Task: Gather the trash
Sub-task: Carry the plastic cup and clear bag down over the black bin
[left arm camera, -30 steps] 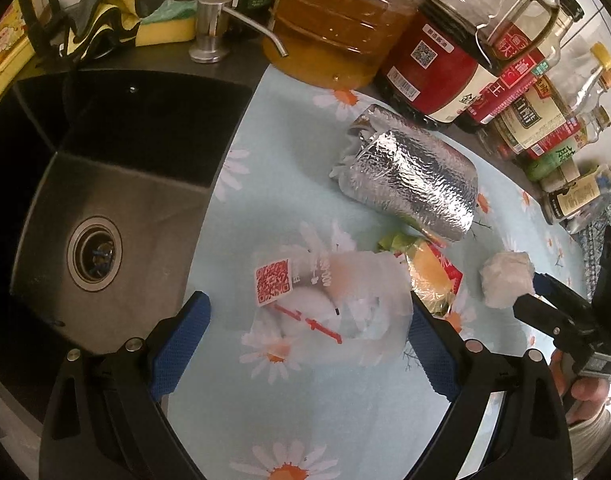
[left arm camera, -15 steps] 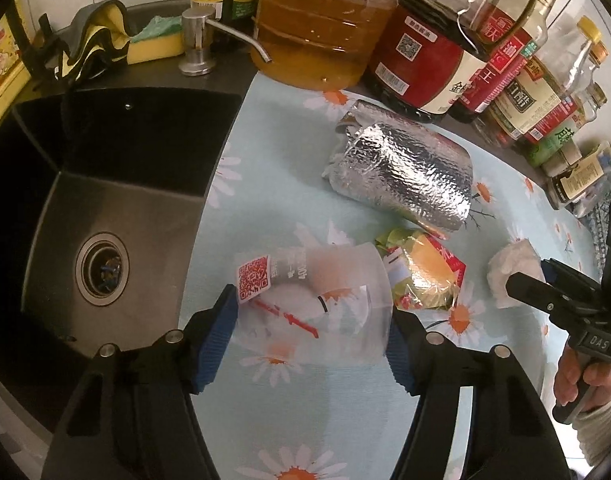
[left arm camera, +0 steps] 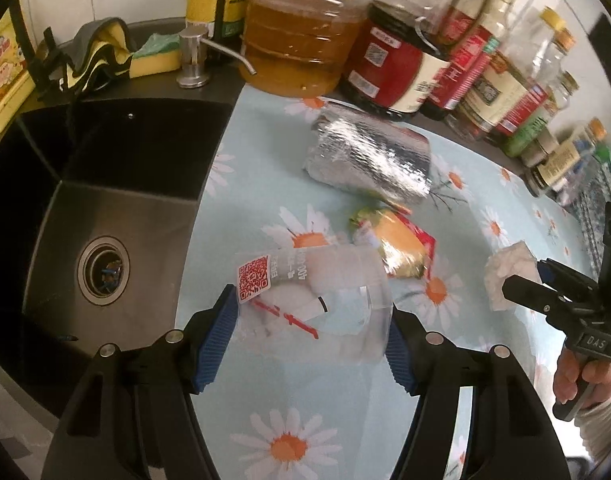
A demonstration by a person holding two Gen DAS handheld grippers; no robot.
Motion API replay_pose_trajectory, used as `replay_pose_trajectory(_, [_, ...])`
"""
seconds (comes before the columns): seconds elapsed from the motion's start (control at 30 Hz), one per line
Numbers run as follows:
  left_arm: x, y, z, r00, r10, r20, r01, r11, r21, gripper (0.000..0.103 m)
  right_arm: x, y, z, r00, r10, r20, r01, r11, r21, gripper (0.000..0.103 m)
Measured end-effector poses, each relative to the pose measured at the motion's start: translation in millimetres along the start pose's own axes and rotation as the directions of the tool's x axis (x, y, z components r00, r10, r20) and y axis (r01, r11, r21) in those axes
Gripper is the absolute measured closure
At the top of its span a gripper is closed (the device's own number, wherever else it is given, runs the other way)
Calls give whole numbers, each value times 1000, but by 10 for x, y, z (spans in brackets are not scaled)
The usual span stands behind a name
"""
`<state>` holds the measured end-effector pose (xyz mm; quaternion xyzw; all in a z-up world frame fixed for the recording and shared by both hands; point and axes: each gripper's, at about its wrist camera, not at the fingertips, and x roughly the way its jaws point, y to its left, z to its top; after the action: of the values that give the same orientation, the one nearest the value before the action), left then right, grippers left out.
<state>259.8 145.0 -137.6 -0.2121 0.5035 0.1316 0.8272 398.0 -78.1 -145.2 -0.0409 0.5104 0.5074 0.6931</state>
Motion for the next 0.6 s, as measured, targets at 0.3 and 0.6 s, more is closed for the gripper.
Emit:
replay_pose_trajectory(0.3, [-328,-86,-265,997,-73,39,70,993,93,38,-282,370,-394,996,-73,46,71,996,48,47])
replay_pose_trajectory(0.6, [-617,-52,-619,983,-175,53,166,975,147,38,-501,821,-844,988,-137,77,125,982,141,47])
